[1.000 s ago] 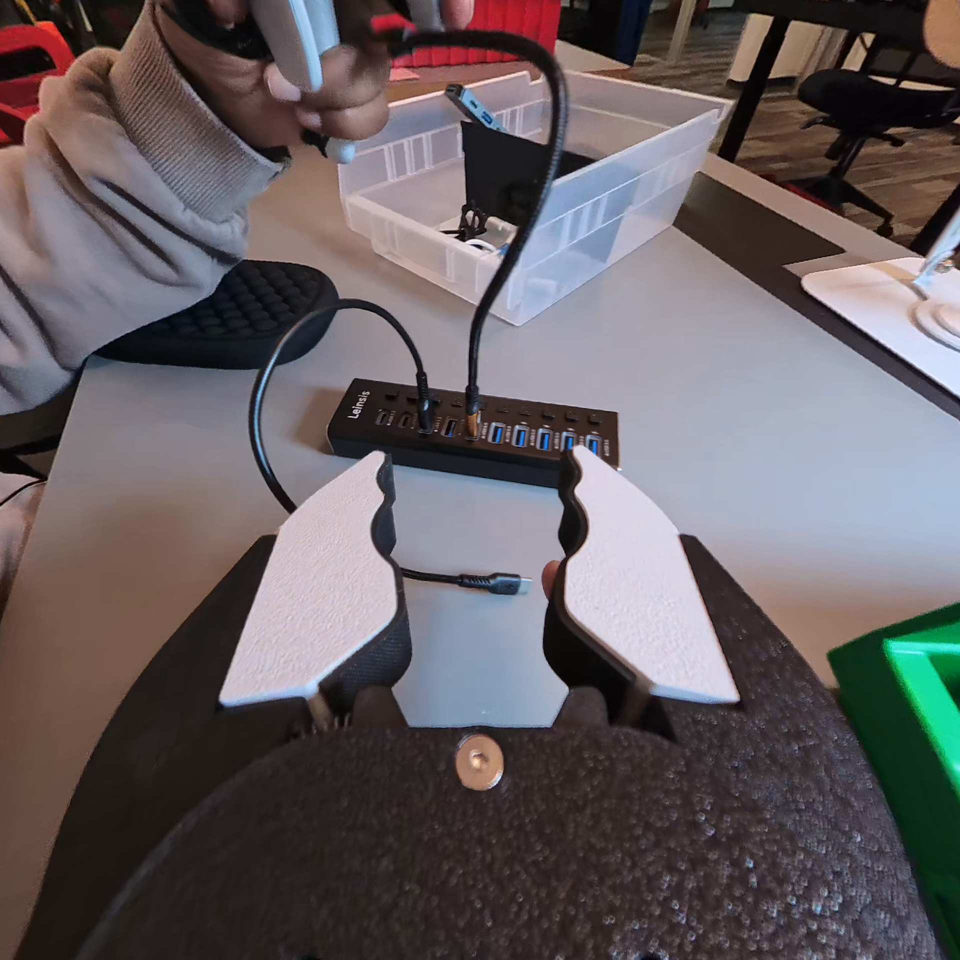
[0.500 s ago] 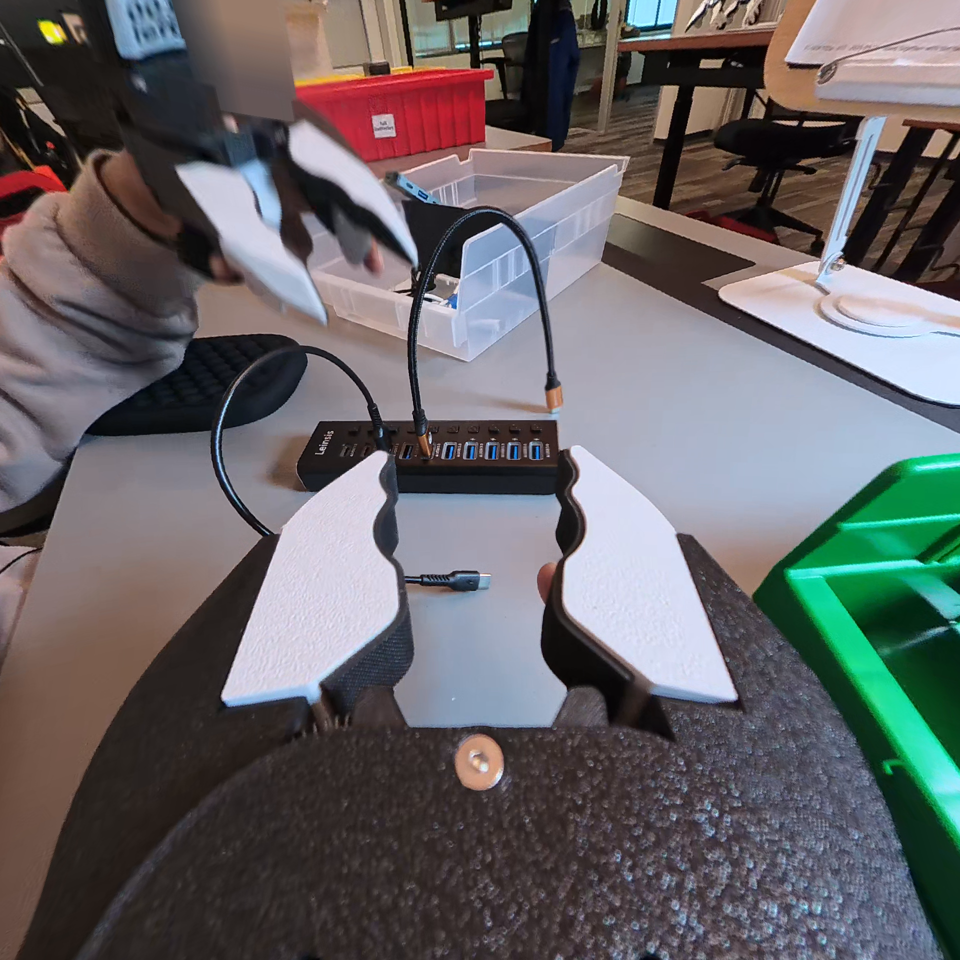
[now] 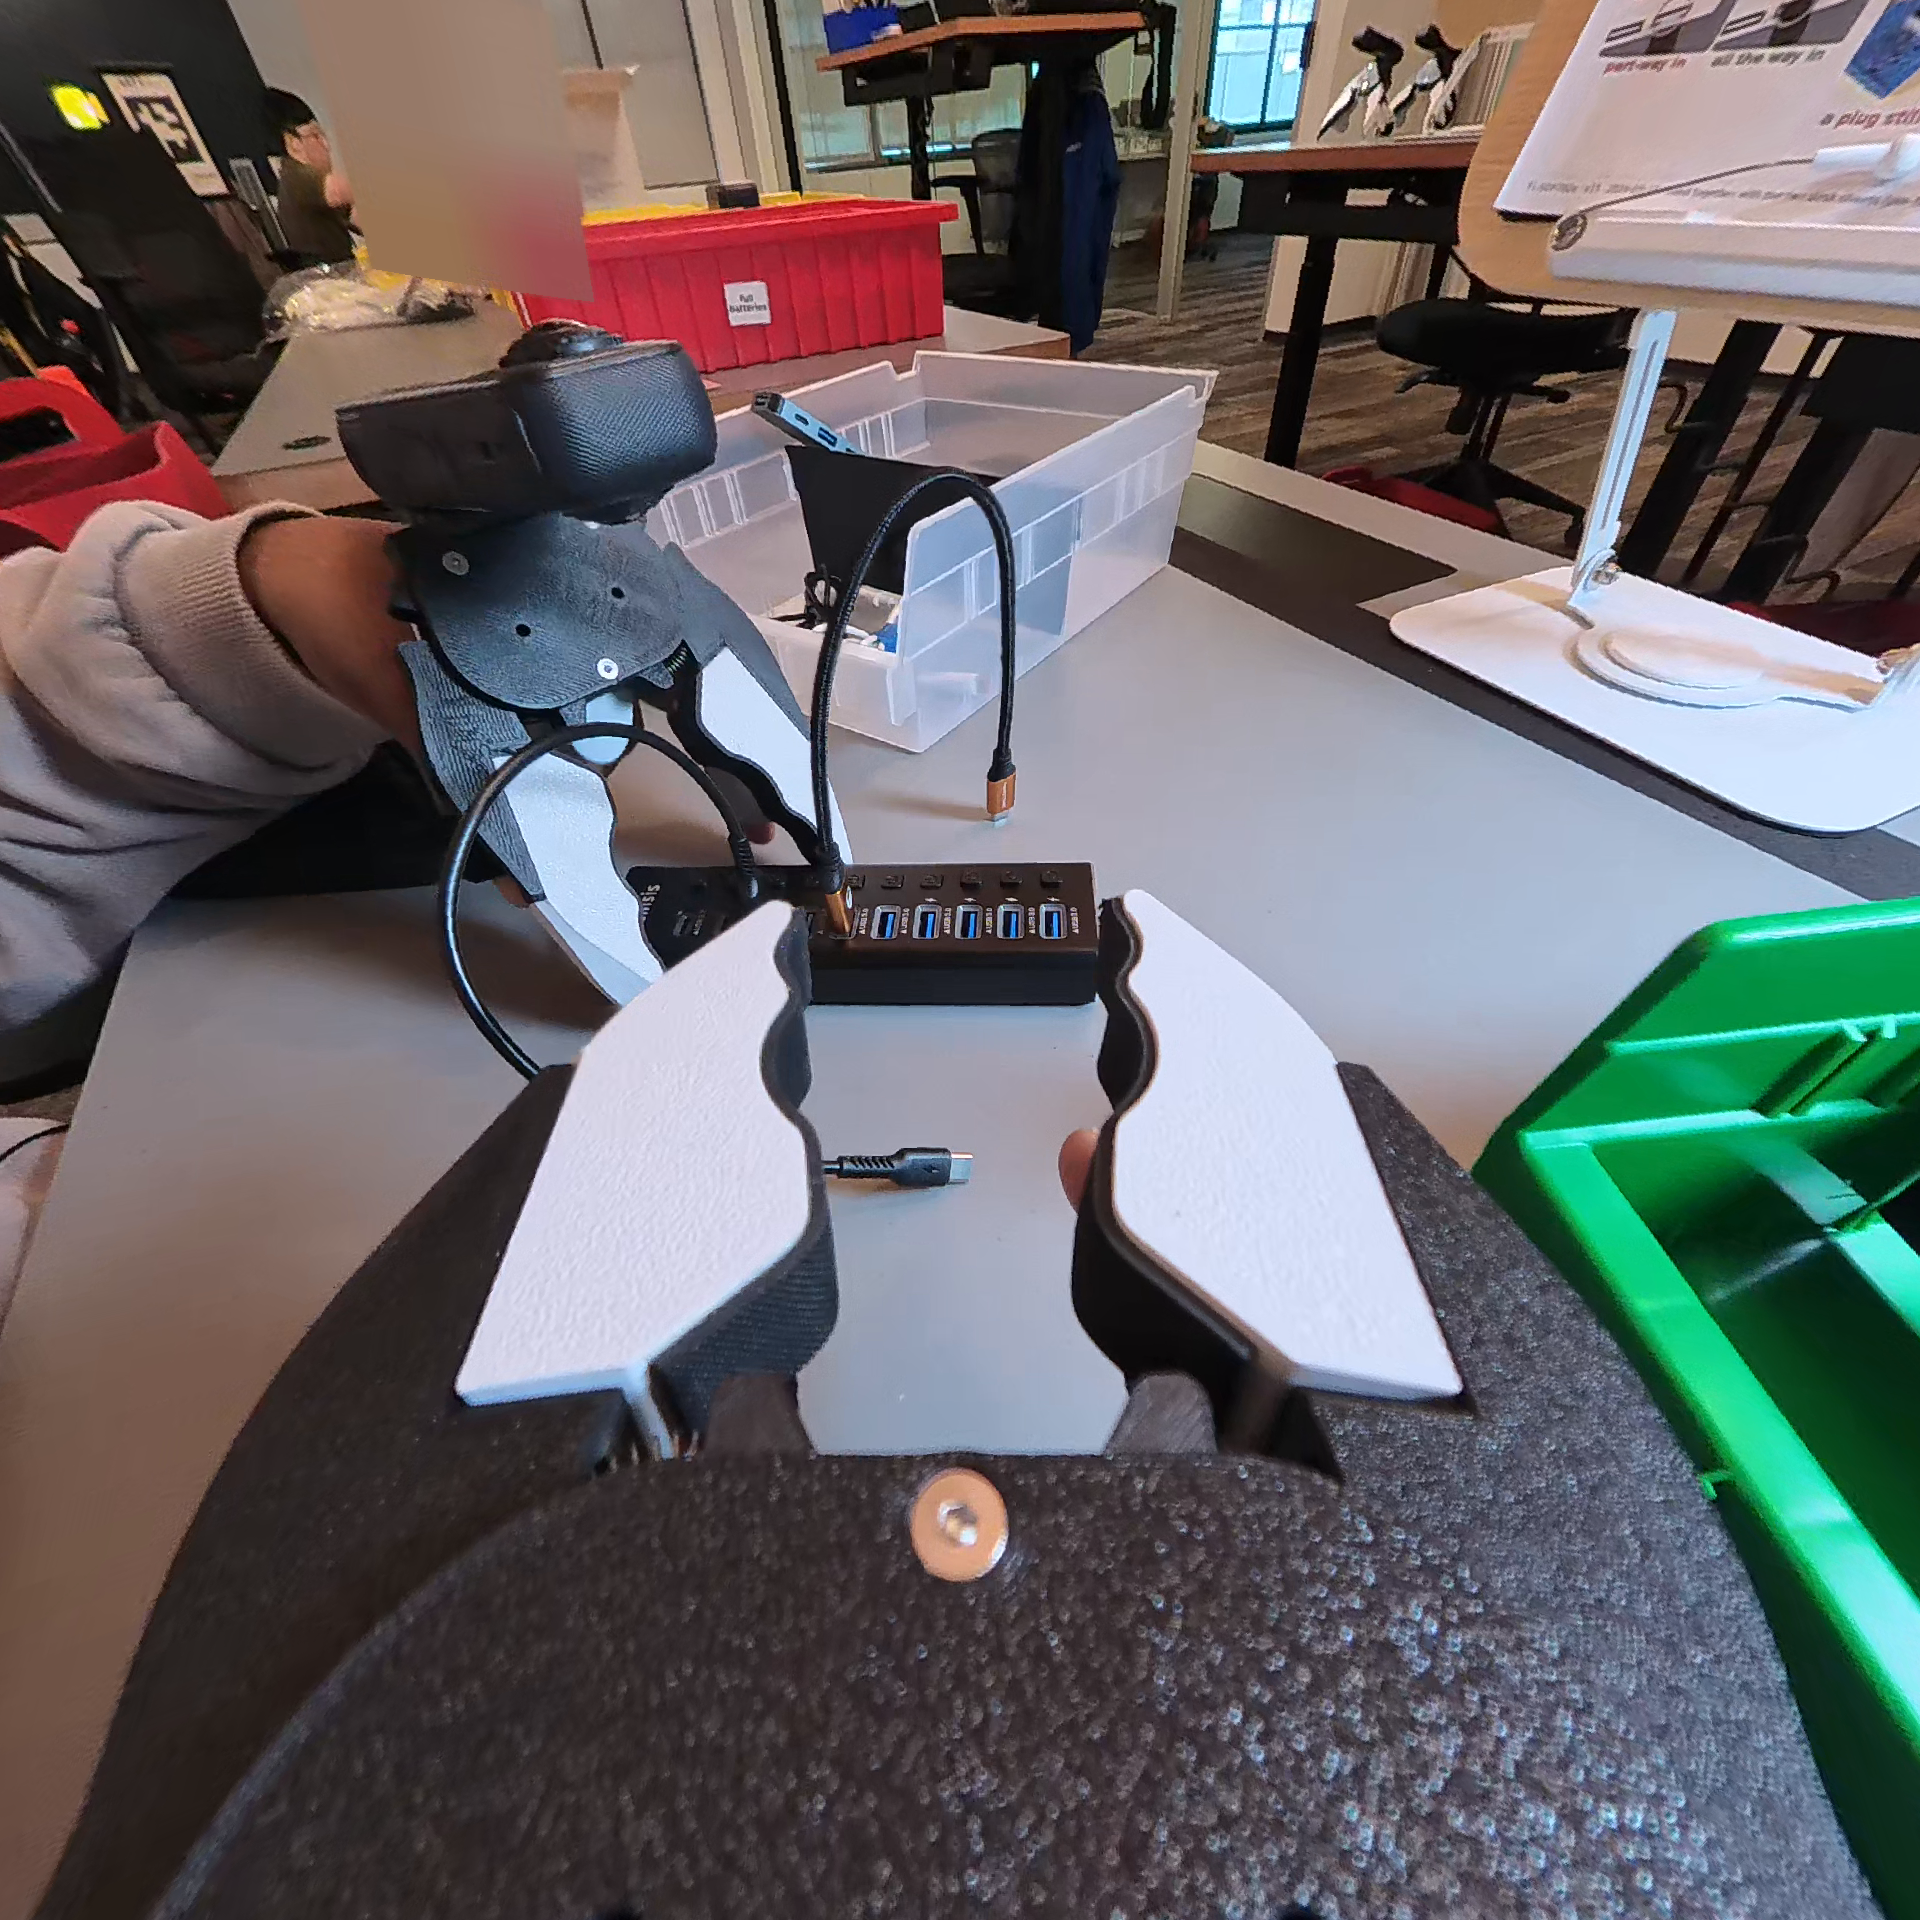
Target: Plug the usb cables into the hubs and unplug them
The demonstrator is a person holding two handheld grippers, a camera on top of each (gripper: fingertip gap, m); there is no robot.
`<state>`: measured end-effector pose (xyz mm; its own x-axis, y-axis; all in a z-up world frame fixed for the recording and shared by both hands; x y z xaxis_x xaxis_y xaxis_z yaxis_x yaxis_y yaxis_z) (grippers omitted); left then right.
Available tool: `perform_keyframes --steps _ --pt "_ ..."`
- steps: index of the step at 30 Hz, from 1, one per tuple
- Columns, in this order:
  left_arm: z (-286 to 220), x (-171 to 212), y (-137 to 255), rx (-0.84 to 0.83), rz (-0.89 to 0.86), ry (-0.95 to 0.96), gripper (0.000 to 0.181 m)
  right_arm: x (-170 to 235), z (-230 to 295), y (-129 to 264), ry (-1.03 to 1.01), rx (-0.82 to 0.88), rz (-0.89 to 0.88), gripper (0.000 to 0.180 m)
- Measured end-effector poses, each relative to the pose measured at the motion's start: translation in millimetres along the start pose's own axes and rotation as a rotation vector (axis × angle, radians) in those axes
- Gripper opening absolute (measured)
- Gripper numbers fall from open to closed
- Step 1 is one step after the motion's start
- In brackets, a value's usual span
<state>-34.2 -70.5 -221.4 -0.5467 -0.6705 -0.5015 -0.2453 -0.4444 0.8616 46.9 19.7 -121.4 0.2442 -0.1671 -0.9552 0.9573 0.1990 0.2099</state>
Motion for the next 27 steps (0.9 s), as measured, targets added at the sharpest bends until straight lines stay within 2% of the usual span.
perform_keyframes --steps 1,8,13,17,20,24,27 --pt "-0.6 -0.3 0.6 -0.006 0.008 -0.023 0.078 0.2 0.2 0.1 0.007 0.004 0.002 0.053" --pt "-3.2 0.3 9.2 0.013 -0.017 -0.149 0.063 -2.4 3.0 2.3 0.021 0.002 -0.01 0.05" --pt "-3.8 -10.4 12.8 -0.04 -0.053 -0.229 0.059 13.6 8.9 -1.5 0.095 -0.03 0.092 0.052" --pt "-10.1 -20.9 18.1 -0.045 -0.107 -0.281 0.059 35.5 3.7 -3.9 0.348 0.041 0.239 0.065" --pt "-25.5 -29.6 19.1 0.034 -0.172 -0.306 0.058 54.8 2.7 -7.5 0.602 0.07 0.344 0.072" --pt "-56.9 -44.6 21.4 0.168 -0.269 -0.361 0.058 74.9 24.2 -11.7 0.618 -0.074 0.423 0.081" --pt "-65.7 -45.9 18.4 0.174 -0.261 -0.402 0.058 84.9 36.4 -7.1 0.592 -0.172 0.465 0.076"
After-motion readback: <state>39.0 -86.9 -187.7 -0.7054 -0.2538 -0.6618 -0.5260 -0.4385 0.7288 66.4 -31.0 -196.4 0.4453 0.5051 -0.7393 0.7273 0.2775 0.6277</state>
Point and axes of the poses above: each gripper's, where its closed fingertips meet, y back along the fingers, x out of its underside, z = x × y across the jaws, the point moved 1 cm from there along y, back along the fingers, and after that the axes turned 9 degrees about -y, right-handed, at the moved point
